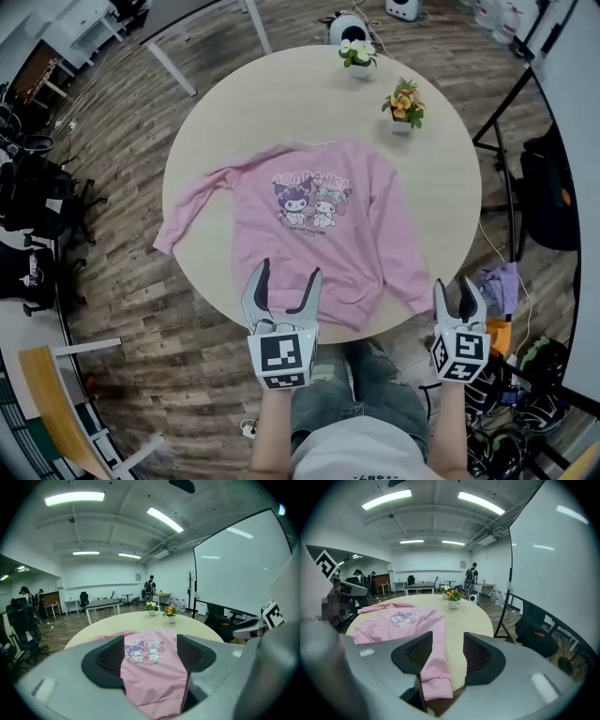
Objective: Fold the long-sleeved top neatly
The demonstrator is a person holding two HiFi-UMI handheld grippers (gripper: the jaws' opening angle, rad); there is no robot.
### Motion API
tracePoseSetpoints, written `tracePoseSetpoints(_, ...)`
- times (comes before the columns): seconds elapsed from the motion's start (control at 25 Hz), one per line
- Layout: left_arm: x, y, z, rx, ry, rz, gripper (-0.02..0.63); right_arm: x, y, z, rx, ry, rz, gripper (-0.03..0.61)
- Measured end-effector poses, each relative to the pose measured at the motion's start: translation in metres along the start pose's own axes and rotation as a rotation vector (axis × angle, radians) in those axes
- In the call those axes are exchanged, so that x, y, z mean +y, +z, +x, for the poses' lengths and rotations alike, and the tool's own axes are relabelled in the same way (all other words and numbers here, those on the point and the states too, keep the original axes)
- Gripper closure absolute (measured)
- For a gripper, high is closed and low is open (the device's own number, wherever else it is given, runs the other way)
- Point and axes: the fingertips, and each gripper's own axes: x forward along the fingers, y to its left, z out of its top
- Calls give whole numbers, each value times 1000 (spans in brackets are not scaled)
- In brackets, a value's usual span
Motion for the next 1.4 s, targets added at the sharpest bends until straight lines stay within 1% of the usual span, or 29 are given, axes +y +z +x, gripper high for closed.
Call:
tracePoseSetpoints(0.36,-14,-31,3,59,-27,3,275,2,-61,-1,111,6,55,351)
tracePoseSetpoints(0.68,-27,-52,4,104,-52,8,275,3,-97,1,175,19,86,359)
tracePoseSetpoints(0.96,-33,-70,1,136,-48,7,275,6,-121,6,220,31,90,365)
tracePoseSetpoints(1.16,-34,-79,-2,149,-35,-4,275,5,-133,10,233,36,120,367)
tracePoseSetpoints(1.28,-34,-84,-6,161,-32,-6,275,6,-140,13,248,50,136,370)
tracePoseSetpoints(1.4,-34,-89,-8,172,-26,-8,275,9,-144,16,259,68,129,381)
